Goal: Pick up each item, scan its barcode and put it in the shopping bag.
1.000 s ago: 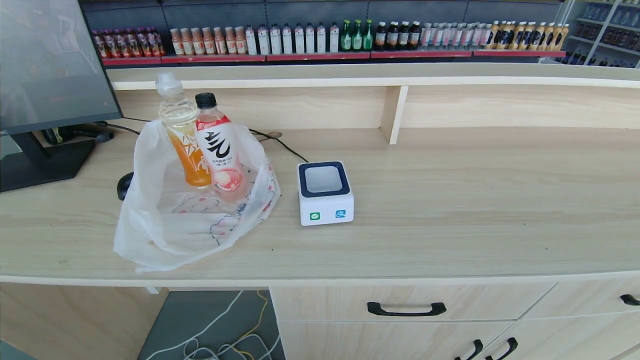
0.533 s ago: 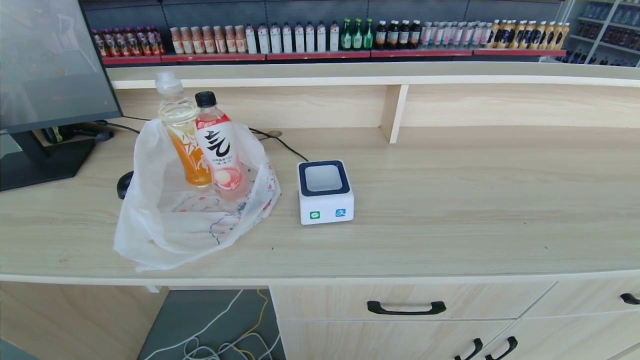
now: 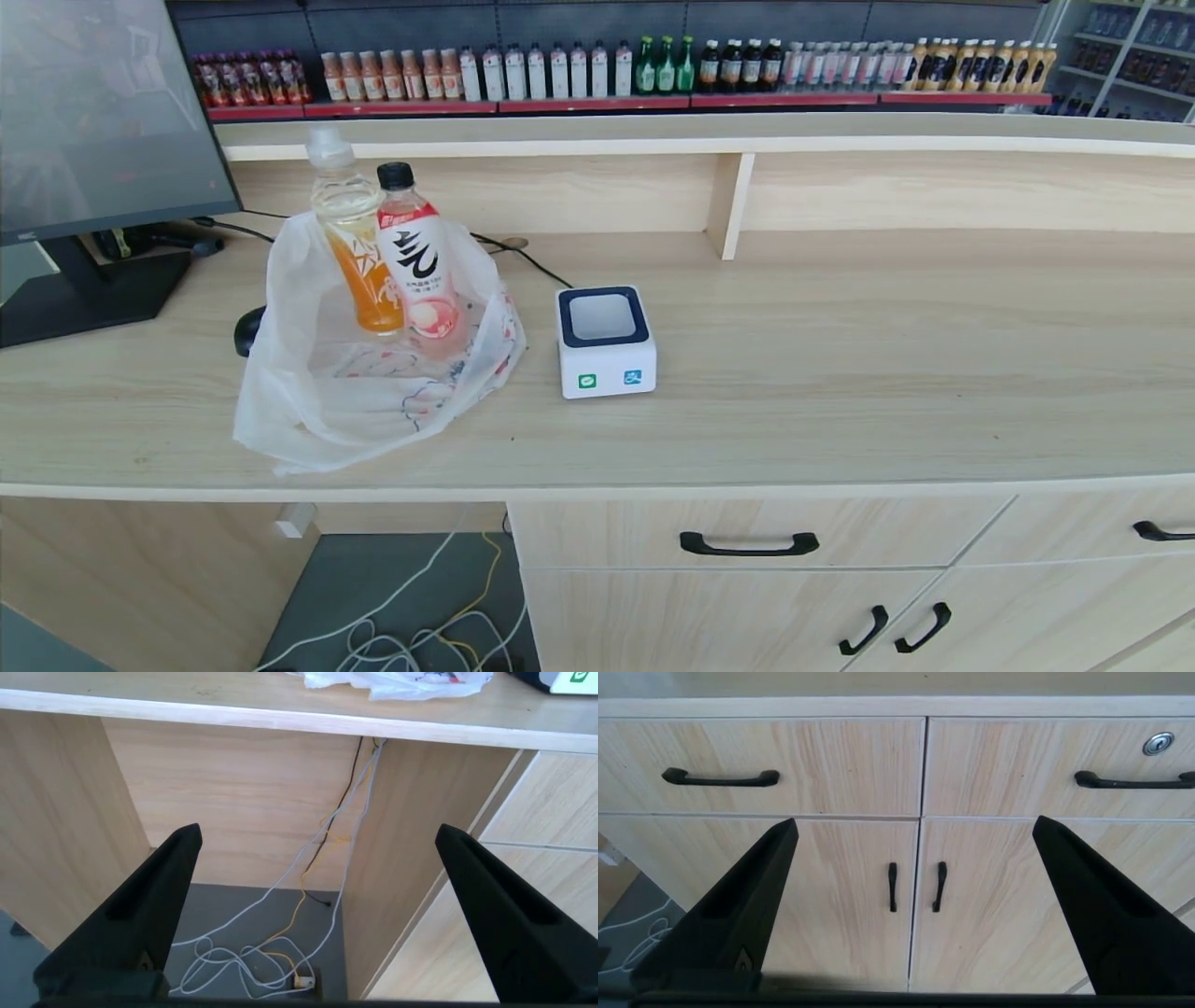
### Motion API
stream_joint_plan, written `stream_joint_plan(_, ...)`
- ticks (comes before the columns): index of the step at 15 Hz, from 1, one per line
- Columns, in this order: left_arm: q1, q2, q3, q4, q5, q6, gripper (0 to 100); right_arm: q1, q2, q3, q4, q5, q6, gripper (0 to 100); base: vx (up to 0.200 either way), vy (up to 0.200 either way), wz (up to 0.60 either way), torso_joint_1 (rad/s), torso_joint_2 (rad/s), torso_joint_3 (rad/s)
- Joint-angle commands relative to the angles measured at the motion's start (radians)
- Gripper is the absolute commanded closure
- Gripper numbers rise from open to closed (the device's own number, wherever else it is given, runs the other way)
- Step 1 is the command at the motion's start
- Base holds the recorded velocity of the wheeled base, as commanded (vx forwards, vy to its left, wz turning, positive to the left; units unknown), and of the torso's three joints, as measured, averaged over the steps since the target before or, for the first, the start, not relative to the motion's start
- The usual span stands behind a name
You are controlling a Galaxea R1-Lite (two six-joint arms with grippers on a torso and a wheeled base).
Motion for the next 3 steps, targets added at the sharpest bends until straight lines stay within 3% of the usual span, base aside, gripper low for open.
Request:
stream_joint_plan(1, 0.0, 0.0, 0.0, -0.001, 0.001, 0.0, 0, 0.0, 0.001, 0.0, 0.0, 0.001, -0.001, 0, 0.0, 0.0, 0.0, 0.0, 0.0, 0.0)
stream_joint_plan(3, -0.001, 0.0, 0.0, -0.001, 0.001, 0.0, 0, 0.0, 0.001, 0.0, 0.0, 0.001, 0.0, 0, 0.0, 0.0, 0.0, 0.0, 0.0, 0.0)
